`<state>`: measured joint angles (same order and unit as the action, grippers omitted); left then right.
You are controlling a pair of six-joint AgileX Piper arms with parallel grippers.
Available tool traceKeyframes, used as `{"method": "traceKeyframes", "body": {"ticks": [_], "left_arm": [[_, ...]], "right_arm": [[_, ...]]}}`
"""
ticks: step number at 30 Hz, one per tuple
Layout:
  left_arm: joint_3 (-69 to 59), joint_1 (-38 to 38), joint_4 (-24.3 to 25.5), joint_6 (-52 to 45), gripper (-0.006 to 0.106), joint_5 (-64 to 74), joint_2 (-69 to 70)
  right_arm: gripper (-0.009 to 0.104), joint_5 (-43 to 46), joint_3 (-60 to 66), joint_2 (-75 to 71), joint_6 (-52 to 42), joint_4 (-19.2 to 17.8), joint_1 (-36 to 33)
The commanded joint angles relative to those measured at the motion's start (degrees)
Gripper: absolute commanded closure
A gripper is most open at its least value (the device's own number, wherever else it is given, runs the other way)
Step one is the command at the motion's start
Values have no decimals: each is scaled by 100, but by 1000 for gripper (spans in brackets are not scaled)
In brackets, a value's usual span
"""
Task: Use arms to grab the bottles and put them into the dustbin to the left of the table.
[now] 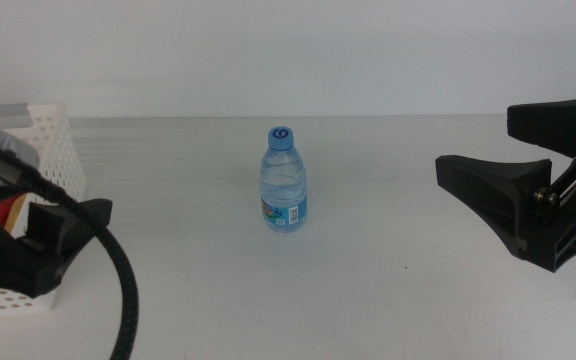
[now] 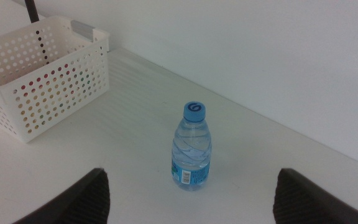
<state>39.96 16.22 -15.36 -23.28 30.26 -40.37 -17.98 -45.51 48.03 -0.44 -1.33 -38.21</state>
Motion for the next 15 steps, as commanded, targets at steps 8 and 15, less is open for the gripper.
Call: {"method": "traceKeyframes", "body": {"ticks": [8,15], "left_arm": [[200,25,-946,7,10,-1446,-16],[900,29,-1674,-650,10,-1381,-775]], "right_arm": [[23,399,-140,-52,-21,-45,22],[23,399,-140,-52,-21,-45,22]]}}
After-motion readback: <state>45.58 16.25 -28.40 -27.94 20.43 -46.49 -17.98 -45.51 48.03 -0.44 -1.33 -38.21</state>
